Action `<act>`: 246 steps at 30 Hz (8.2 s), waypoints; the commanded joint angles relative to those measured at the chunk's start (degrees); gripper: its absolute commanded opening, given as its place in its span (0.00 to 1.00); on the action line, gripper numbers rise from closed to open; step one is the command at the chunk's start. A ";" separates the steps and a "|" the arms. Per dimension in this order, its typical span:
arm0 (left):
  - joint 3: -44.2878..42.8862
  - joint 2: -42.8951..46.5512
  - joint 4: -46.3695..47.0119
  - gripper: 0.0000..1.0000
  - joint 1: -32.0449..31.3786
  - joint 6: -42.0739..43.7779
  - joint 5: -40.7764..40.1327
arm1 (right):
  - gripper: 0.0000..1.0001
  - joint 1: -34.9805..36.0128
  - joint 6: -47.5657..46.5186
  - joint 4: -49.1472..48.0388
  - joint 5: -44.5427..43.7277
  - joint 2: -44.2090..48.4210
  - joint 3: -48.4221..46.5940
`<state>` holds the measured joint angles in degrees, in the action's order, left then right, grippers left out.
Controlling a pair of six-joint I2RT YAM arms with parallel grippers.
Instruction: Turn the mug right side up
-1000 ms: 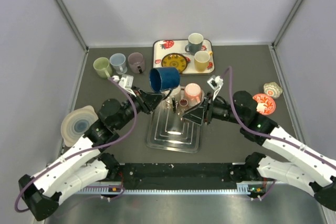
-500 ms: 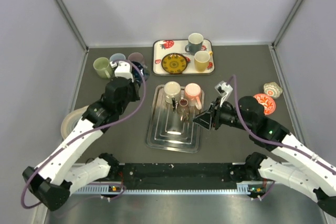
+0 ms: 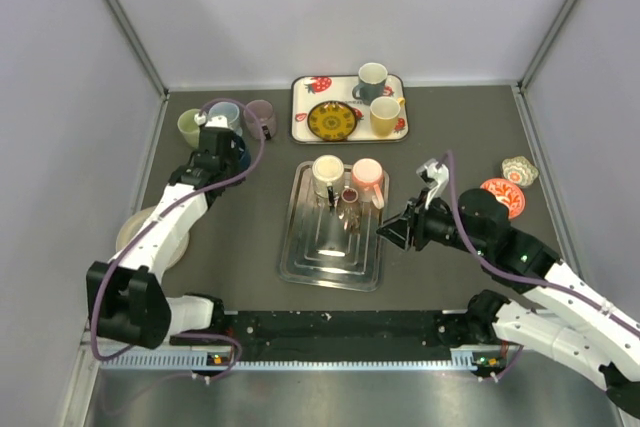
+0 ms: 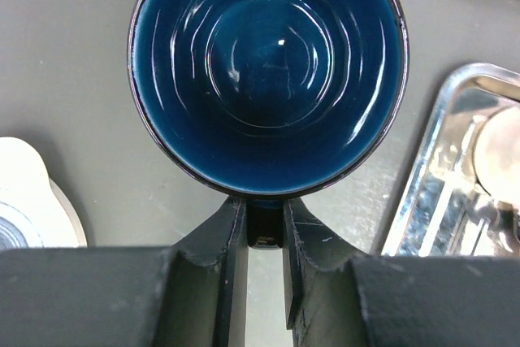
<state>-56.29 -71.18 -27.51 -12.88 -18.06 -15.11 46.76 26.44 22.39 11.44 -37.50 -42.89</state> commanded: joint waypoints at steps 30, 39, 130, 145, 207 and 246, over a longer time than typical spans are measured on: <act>-8.04 -23.31 7.30 0.08 7.26 -3.29 0.87 | 0.37 0.43 -5.43 0.37 -2.39 -6.54 0.62; -8.22 -19.27 4.48 0.29 7.35 -2.94 0.79 | 0.38 0.43 -5.17 0.63 -2.56 -6.54 -0.17; 24.74 27.76 19.33 0.85 -22.36 -19.02 21.00 | 0.40 -11.78 -15.89 6.70 -20.94 -63.58 -31.81; 25.27 27.67 19.95 0.83 -22.36 -19.82 22.50 | 0.00 -11.78 -14.13 4.59 -18.83 -59.89 -27.60; 42.06 22.40 82.26 0.82 -36.51 -45.39 27.34 | 0.00 -6.60 38.25 -62.64 9.04 -16.29 9.06; 34.76 11.14 102.57 0.31 -35.54 -46.71 25.14 | 0.00 -1.24 31.31 -58.95 14.40 -16.47 9.93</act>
<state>-18.65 -61.04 66.37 -48.82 -64.45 11.03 43.70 60.38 -33.61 21.91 -55.83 -32.58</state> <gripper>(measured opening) 0.314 0.173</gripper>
